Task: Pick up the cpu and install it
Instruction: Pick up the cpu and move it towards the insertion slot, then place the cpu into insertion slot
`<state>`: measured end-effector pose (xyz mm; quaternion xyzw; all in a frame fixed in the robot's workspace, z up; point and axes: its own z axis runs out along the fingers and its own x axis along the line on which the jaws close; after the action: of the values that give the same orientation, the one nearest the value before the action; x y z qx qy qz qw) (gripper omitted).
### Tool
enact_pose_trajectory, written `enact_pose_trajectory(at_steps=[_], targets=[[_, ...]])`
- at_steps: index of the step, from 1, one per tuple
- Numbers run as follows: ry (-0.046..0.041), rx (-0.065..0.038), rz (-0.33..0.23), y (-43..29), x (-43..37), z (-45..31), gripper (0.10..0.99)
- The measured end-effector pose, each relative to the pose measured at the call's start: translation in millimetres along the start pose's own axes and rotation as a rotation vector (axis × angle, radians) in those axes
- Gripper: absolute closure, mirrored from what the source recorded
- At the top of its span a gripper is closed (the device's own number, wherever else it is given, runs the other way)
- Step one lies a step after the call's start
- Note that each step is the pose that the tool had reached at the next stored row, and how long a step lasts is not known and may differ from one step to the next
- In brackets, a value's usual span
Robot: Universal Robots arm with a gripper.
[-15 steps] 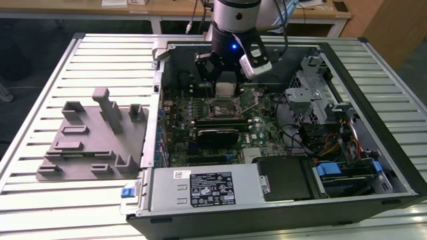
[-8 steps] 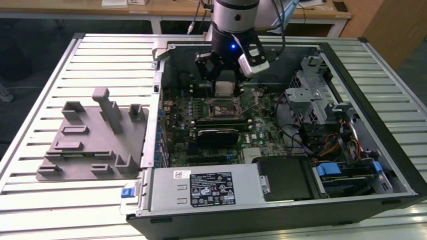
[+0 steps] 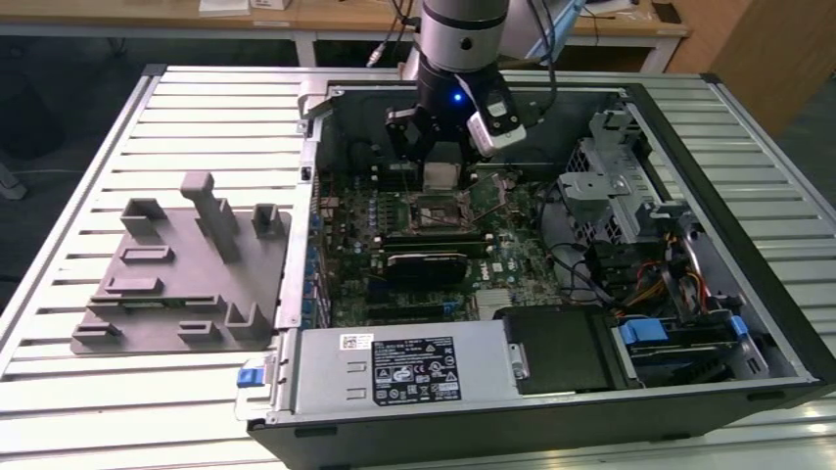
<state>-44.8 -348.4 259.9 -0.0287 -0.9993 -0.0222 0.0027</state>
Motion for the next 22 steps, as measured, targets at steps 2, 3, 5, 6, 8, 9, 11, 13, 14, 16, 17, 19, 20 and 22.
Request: enact_pose_trajectory(at_steps=[2, 3, 5, 6, 8, 9, 11, 13, 14, 16, 17, 19, 20, 22], targets=[[0.0001, 0.0, 0.0, 0.0, 0.0, 0.0, 0.541], [0.0001, 0.0, 0.0, 0.0, -0.1, 0.0, 0.541], [0.0001, 0.0, 0.0, 0.0, -0.2, 0.0, 0.541], [0.0001, 0.0, 0.0, 0.0, -0.2, 0.0, 0.541], [0.0001, 0.0, 0.0, 0.0, -0.2, 0.0, 0.541], [0.0001, 0.0, 0.0, 0.0, -0.2, 0.0, 0.541], [0.0001, 0.0, 0.0, 0.0, -0.2, 0.0, 0.541], [0.0001, 0.0, 0.0, 0.0, -0.3, 0.0, 0.541], [0.0001, 0.0, 0.0, 0.0, -0.3, 0.0, 0.541], [-0.0003, 0.0, 0.01, 0.0, -0.4, 0.1, 0.541], [-0.001, 0.0, 0.027, 0.0, -0.4, 0.1, 0.541], [-0.0026, 0.0, 0.062, 0.0, -0.4, 0.2, 0.541], [-0.0034, 0.0, 0.08, 0.0, -0.4, 0.3, 0.541], [-0.0049, 0.0, 0.115, 0.0, -0.4, 0.3, 0.541]])
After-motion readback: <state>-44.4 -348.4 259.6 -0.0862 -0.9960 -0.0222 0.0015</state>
